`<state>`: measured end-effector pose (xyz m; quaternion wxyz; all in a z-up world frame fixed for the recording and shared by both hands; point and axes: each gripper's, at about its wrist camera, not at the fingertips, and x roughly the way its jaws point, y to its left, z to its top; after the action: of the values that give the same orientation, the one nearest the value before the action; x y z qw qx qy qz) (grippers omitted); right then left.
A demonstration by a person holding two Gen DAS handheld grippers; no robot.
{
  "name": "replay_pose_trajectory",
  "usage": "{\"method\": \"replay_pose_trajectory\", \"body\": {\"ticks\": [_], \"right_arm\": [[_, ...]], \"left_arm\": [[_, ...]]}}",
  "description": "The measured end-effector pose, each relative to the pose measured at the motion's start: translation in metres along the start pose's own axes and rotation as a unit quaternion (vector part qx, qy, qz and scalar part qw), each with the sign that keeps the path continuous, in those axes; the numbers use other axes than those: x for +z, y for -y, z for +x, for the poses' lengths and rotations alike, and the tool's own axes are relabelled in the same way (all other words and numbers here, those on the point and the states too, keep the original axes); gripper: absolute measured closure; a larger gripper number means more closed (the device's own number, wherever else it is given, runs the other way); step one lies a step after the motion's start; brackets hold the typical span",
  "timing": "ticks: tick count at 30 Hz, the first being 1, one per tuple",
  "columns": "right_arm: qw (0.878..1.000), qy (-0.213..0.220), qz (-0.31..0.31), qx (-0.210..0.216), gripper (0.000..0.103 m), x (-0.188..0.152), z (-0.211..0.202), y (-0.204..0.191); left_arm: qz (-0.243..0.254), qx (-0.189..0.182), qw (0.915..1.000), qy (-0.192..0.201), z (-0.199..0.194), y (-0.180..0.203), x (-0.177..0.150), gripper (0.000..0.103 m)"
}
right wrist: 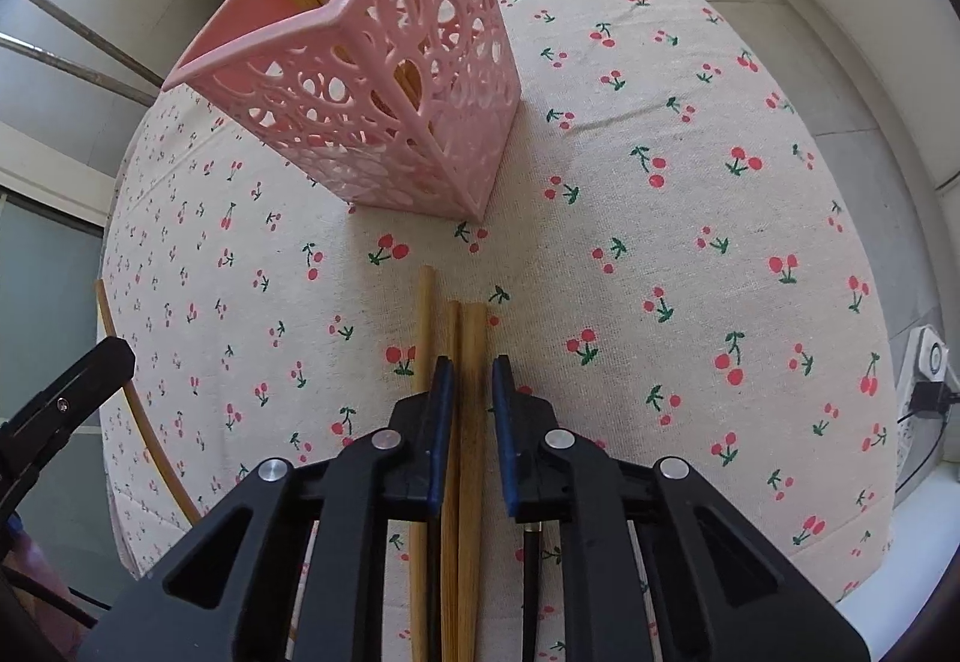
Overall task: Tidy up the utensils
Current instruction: 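Grasp a chopstick with the left tool while the right tool grasps another, then lift both chopsticks and carry them over the pink basket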
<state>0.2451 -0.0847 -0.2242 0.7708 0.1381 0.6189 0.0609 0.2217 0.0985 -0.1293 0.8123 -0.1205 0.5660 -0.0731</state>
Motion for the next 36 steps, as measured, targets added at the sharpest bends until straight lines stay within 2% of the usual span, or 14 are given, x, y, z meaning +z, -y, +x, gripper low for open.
{"method": "replay_pose_trajectory", "body": {"ticks": [8, 11, 15, 18, 25, 28, 32, 36], "right_arm": [[0.999, -0.012, 0.025, 0.017, 0.093, 0.002, 0.002, 0.014], [1.0, -0.011, 0.009, 0.005, 0.094, 0.002, 0.002, 0.012], [1.0, 0.004, -0.021, -0.013, 0.088, 0.001, 0.005, -0.003], [1.0, 0.016, -0.01, -0.004, 0.094, 0.004, 0.005, 0.002], [0.997, 0.071, -0.019, 0.01, 0.095, -0.003, -0.022, 0.002], [0.993, 0.107, -0.033, 0.025, 0.095, -0.009, -0.052, -0.001], [0.985, 0.16, -0.056, 0.04, 0.095, -0.023, -0.096, -0.004], [0.975, 0.199, -0.086, 0.054, 0.095, -0.033, -0.127, -0.018]], "left_arm": [[0.0, 0.0, 1.0, -0.005, 0.003, 0.001, 0.002, 0.098], [0.001, 0.003, 1.0, -0.007, 0.005, 0.001, 0.002, 0.098], [0.002, 0.005, 1.0, -0.007, 0.006, 0.002, 0.002, 0.098], [0.001, 0.01, 0.9999, 0.002, 0.006, 0.001, 0.001, 0.098], [0.016, -0.021, 0.9991, 0.034, -0.015, 0.001, 0.001, 0.098], [0.038, -0.024, 0.9973, 0.057, -0.033, 0.005, -0.001, 0.098], [0.056, -0.022, 0.9942, 0.089, -0.058, 0.008, -0.007, 0.098], [0.046, -0.031, 0.9913, 0.12, -0.084, 0.003, -0.016, 0.098]]}}
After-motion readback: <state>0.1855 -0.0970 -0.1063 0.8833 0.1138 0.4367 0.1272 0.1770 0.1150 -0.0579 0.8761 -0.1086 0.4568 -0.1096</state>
